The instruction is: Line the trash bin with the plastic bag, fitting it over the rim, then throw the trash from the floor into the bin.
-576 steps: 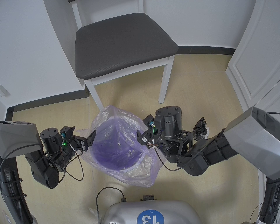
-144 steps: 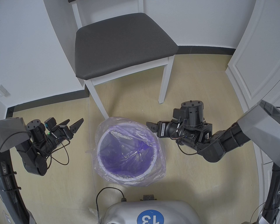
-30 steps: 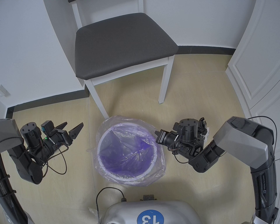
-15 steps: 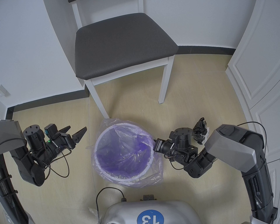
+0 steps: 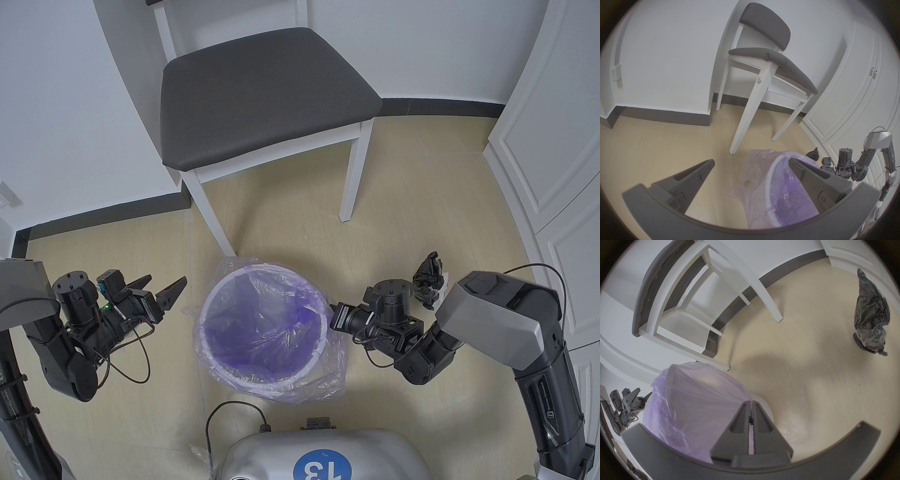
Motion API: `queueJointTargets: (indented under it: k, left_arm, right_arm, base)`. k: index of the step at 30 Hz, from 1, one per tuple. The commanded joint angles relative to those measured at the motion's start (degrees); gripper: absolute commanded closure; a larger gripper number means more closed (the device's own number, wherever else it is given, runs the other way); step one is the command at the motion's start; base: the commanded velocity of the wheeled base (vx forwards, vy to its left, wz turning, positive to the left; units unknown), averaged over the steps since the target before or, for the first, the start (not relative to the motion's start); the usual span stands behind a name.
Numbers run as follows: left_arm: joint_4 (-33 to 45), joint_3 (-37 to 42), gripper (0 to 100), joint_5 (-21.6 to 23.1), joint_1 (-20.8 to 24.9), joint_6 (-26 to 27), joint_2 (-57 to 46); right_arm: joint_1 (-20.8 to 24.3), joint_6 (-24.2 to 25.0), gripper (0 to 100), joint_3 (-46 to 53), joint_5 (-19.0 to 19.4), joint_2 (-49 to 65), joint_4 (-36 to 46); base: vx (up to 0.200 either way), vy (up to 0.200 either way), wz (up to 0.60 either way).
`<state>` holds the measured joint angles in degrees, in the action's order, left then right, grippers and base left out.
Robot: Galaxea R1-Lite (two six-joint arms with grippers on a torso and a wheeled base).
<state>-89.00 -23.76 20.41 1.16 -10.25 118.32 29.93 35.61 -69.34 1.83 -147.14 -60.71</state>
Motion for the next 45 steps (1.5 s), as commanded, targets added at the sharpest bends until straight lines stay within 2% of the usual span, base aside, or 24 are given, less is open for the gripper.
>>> queueJointTargets:
  k: [1, 13, 14, 18, 20, 26, 28, 33, 38, 42, 43, 44, 45]
  left_arm:
    - [-1.00, -0.06, 0, -1.60, 0.95, -0.03, 1.65]
    - [-1.00, -0.94, 0, -8.37, 3.24, -0.12, 10.00]
    - [-1.00, -1.03, 0, -8.63, 2.97, -0.21, 10.35]
    - [-1.00, -1.03, 0, -8.63, 2.36, -0.21, 10.70]
    - [-1.00, -2.26, 0, -8.28, -0.54, -0.12, 11.76]
    - [-1.00, -2.17, 0, -7.14, -3.44, -0.12, 12.46]
    - [-1.00, -2.08, 0, -5.38, -4.94, 0.06, 13.51]
    - [-1.00, 0.64, 0, 2.01, -7.66, 2.52, 13.69]
    - [-1.00, 2.93, 0, 10.09, -10.83, 9.64, 14.74]
    - [-1.00, 2.75, 0, 20.02, -15.31, 15.35, 16.59]
    - [-1.00, 2.75, 0, 20.37, -15.48, 15.44, 16.59]
    - [-1.00, 2.93, 0, 24.24, -16.63, 17.28, 17.38]
    - [-1.00, 2.93, 0, 25.30, -16.80, 17.72, 17.64]
  right_arm:
    - [-0.05, -0.10, 100, -0.09, 0.02, -0.69, -0.11]
    - [0.31, -1.33, 100, 2.37, -0.07, -1.22, -5.12]
    - [0.48, -1.42, 0, 2.89, -0.07, -1.13, -5.82]
    - [0.75, -1.33, 0, 3.86, -0.16, -1.13, -7.58]
    - [0.75, -1.42, 0, 5.09, -0.16, -1.83, -10.13]
    - [0.83, -1.42, 0, 5.80, -0.51, -2.01, -10.75]
    - [0.83, -1.60, 0, 5.88, -0.69, -1.92, -11.27]
    - [0.66, -2.74, 0, 6.67, -0.77, -1.39, -11.36]
    - [-0.66, -6.96, 0, 7.64, -0.77, -0.96, -10.92]
    - [-2.42, -11.26, 0, 10.63, -0.69, 2.82, -8.20]
    - [-2.42, -11.35, 0, 10.72, -0.69, 2.91, -8.02]
    - [-2.59, -12.32, 0, 11.60, -0.60, 4.32, -6.53]
    - [-2.68, -12.58, 0, 11.86, -0.60, 4.58, -6.18]
  base:
    - [0.000, 0.000, 0.00]
    - [0.000, 0.000, 0.00]
    - [0.000, 0.000, 0.00]
    - [0.000, 0.000, 0.00]
    - [0.000, 0.000, 0.00]
    - [0.000, 0.000, 0.00]
    - [0.000, 0.000, 0.00]
    - [0.000, 0.000, 0.00]
    - [0.000, 0.000, 0.00]
    - [0.000, 0.000, 0.00]
    - [0.000, 0.000, 0.00]
    - [0.000, 0.000, 0.00]
    - [0.000, 0.000, 0.00]
